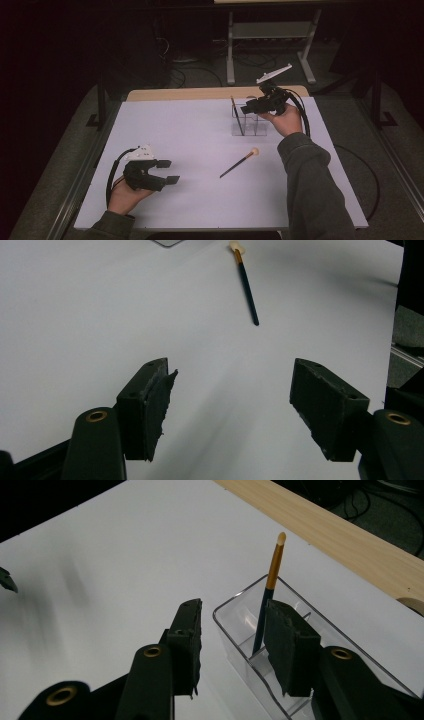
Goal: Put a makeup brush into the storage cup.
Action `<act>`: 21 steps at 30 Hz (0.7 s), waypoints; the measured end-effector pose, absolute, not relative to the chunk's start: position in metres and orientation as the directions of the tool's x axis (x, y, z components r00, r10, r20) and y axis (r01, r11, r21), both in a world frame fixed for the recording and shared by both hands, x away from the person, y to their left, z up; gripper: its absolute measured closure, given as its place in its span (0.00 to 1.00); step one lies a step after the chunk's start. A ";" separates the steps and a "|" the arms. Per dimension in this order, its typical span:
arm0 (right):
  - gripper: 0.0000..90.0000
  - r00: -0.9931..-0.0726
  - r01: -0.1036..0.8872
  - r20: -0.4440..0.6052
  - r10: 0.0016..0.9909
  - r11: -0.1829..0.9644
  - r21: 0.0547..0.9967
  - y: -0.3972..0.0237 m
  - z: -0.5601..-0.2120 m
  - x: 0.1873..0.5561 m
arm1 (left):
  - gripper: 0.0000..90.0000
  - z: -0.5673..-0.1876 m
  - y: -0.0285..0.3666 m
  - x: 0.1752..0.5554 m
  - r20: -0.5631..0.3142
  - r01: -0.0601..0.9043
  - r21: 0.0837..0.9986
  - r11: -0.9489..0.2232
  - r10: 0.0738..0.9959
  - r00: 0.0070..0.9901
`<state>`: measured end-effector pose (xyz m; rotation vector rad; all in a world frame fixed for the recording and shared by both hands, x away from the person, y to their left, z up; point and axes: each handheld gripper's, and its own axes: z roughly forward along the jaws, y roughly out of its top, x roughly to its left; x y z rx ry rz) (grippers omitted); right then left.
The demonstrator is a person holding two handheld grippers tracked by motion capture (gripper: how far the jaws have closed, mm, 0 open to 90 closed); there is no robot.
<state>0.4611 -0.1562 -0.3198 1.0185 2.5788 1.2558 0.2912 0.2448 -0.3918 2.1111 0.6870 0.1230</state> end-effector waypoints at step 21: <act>0.56 -0.780 0.503 0.188 0.597 0.419 0.756 -0.172 -0.322 0.438 | 0.35 -0.392 0.239 0.292 -0.156 0.425 0.778 -0.462 0.514 0.843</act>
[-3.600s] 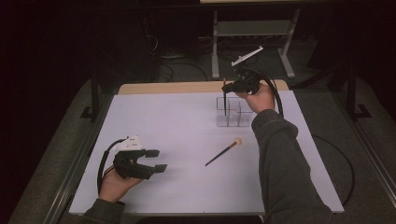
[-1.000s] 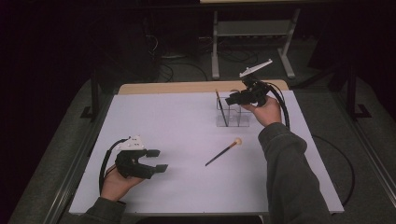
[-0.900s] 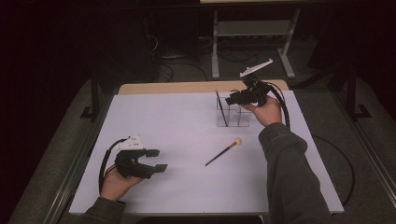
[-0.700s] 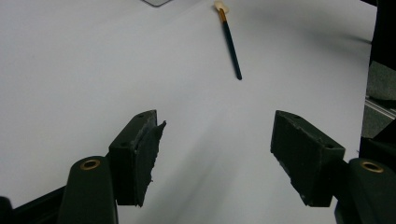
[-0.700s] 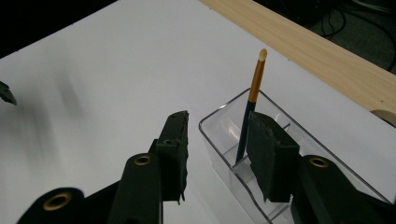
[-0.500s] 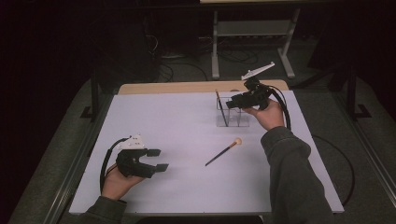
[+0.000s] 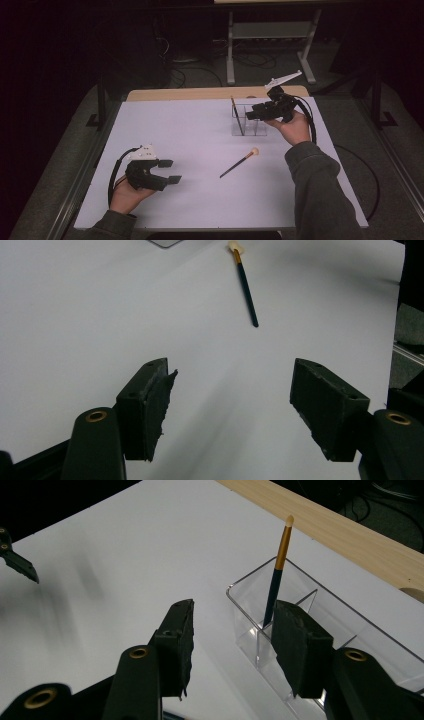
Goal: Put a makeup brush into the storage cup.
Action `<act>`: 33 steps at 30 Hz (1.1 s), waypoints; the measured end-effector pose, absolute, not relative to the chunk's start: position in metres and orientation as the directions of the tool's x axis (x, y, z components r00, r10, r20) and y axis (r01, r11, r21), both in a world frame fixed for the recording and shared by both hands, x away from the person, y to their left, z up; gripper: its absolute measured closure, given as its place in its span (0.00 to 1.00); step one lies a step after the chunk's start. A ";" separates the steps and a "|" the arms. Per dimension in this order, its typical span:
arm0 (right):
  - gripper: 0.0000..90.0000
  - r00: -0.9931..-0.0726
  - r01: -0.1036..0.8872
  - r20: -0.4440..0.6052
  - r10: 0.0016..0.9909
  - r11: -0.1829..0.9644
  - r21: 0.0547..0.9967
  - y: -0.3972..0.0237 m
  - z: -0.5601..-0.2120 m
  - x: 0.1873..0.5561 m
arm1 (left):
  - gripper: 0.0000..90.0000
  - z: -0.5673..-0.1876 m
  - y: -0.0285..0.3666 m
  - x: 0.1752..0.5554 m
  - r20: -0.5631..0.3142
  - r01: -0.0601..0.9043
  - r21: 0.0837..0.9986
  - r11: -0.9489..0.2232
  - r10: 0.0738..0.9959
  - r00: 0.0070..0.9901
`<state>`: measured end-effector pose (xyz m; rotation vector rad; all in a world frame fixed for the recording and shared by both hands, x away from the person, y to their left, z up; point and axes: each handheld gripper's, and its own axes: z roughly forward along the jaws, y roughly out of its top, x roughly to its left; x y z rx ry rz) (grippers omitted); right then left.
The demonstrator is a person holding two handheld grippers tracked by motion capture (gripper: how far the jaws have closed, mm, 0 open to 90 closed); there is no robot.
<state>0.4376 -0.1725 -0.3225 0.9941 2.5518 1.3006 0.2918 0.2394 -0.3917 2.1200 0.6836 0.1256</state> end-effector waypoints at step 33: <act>0.41 -0.782 0.496 0.202 0.590 0.394 0.774 -0.187 -0.344 0.401 | 0.35 -0.392 0.240 0.293 -0.139 0.419 0.775 -0.474 0.519 0.843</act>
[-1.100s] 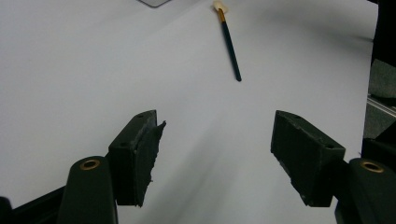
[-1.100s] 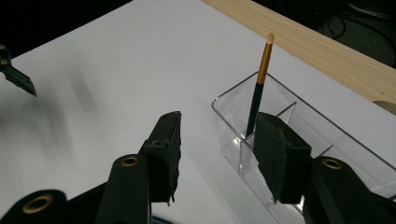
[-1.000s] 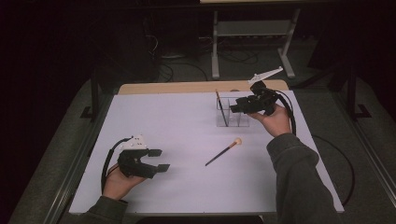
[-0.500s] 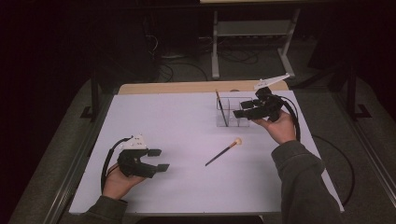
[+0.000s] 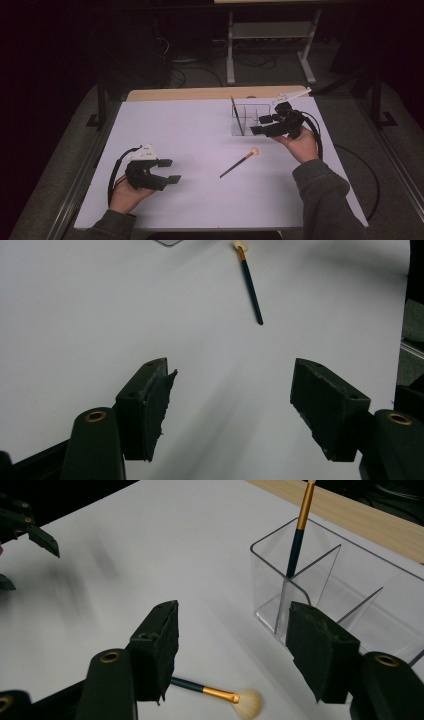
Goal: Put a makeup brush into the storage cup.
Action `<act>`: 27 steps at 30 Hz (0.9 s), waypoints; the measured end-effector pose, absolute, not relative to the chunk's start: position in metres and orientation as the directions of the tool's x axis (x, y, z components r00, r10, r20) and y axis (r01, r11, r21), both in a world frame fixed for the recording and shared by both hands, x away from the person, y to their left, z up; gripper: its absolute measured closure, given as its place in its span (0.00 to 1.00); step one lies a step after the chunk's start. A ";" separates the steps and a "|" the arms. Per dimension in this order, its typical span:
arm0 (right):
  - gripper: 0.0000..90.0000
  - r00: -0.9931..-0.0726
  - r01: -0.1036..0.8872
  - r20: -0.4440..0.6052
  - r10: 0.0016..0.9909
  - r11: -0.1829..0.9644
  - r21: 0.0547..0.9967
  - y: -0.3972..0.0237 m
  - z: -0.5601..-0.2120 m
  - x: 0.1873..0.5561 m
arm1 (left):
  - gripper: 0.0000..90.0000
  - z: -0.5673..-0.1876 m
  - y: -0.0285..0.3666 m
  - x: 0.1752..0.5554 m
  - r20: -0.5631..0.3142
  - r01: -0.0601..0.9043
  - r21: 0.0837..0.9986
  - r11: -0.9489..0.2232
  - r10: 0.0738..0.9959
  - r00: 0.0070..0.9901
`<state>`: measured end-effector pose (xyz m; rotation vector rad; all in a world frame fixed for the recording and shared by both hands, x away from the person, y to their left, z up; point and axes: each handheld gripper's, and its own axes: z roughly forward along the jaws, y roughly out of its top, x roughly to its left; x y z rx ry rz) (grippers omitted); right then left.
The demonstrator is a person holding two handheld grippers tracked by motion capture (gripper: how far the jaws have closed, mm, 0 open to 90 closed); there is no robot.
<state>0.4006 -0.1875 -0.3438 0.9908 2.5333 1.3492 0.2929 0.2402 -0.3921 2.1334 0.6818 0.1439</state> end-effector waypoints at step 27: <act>0.38 -0.785 0.507 0.225 0.577 0.389 0.770 -0.200 -0.370 0.373 | 0.33 -0.391 0.236 0.295 -0.128 0.419 0.771 -0.481 0.527 0.840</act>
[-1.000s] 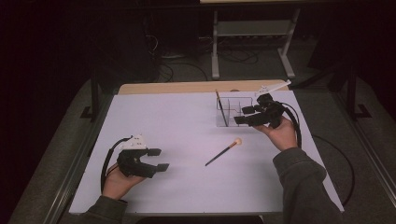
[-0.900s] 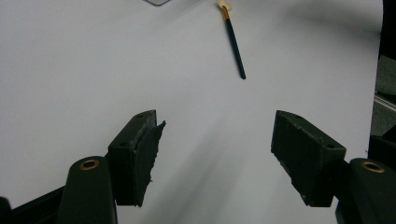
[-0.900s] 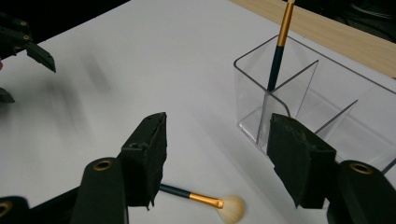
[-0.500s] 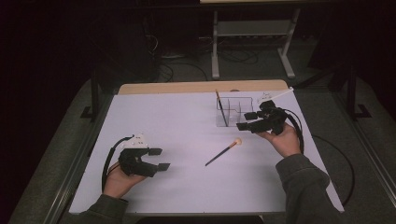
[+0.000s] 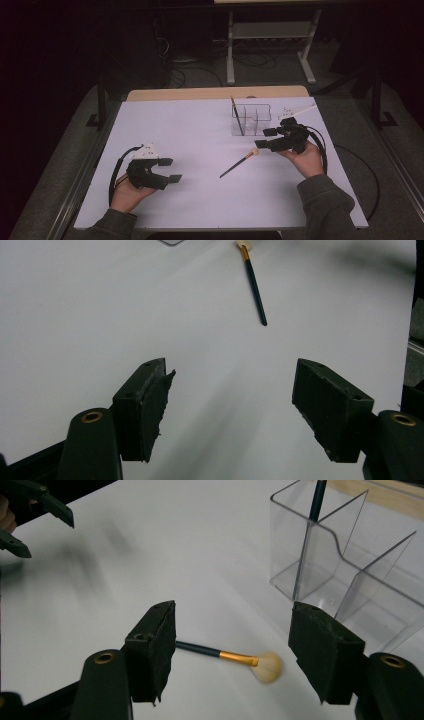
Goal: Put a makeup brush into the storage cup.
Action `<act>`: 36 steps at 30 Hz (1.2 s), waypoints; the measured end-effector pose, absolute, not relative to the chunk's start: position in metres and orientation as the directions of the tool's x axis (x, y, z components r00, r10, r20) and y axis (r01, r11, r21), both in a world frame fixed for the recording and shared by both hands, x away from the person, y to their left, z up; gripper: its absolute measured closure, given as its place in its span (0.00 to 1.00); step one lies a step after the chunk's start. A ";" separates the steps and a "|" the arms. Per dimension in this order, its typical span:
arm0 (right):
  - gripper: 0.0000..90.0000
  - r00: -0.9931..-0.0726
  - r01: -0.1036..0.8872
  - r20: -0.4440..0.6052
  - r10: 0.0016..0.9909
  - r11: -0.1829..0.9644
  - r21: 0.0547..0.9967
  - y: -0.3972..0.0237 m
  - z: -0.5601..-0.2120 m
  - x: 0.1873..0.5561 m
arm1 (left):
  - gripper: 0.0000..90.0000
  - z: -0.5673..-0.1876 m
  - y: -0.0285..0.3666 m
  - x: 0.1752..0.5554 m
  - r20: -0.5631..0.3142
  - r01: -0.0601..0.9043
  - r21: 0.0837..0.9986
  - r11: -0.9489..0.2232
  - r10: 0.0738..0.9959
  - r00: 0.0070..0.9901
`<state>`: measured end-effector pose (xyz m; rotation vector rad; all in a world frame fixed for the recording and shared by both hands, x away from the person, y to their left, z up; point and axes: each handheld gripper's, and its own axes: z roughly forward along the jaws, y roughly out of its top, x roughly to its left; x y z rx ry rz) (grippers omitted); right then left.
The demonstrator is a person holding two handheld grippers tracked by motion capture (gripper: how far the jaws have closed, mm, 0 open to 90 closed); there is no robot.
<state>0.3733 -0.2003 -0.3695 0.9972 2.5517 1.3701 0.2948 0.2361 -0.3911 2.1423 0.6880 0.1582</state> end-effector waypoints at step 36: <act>0.36 -0.760 0.516 0.218 0.612 0.365 0.775 -0.217 -0.393 0.340 | 0.32 -0.364 0.188 0.303 -0.093 0.382 0.749 -0.541 0.485 0.869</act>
